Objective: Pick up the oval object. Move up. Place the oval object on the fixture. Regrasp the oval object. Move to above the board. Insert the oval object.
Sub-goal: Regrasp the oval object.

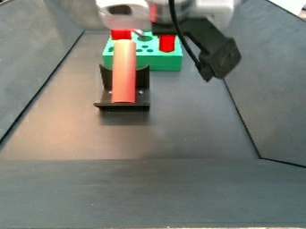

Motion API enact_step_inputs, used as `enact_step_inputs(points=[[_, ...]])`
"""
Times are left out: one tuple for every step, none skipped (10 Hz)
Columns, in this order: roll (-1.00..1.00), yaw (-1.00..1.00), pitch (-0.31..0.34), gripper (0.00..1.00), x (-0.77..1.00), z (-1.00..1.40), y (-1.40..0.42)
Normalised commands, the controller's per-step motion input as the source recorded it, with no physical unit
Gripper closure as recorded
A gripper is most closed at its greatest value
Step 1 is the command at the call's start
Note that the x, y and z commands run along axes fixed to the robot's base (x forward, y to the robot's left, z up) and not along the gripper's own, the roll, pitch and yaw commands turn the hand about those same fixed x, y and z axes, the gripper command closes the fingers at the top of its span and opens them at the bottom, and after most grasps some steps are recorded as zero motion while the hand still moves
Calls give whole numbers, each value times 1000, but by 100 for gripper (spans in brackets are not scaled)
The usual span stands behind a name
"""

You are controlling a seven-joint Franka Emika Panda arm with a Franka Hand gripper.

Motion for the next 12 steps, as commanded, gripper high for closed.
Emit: enact_step_inputs(points=[[779,-1000,-24,0,-275,-505,-1000],[771,-1000,-62,0,-109,-260,-783],[767,-1000,-80,0,-82,-188,-643],[761,-1000,-119,0,-68,-80,-354],[757,-1000,-147,0,-66,-30,-139],[744,-1000,-182,0,-56,-6,-47],[739,-1000,-198,0,-46,-11,-47],[727,-1000,-233,0,-44,-3,-32],[718,-1000,-257,0,-48,10,-20],[703,-1000,-288,0,-58,13,-18],[695,-1000,-302,0,-63,14,-15],[678,-1000,-328,0,-61,9,-10]])
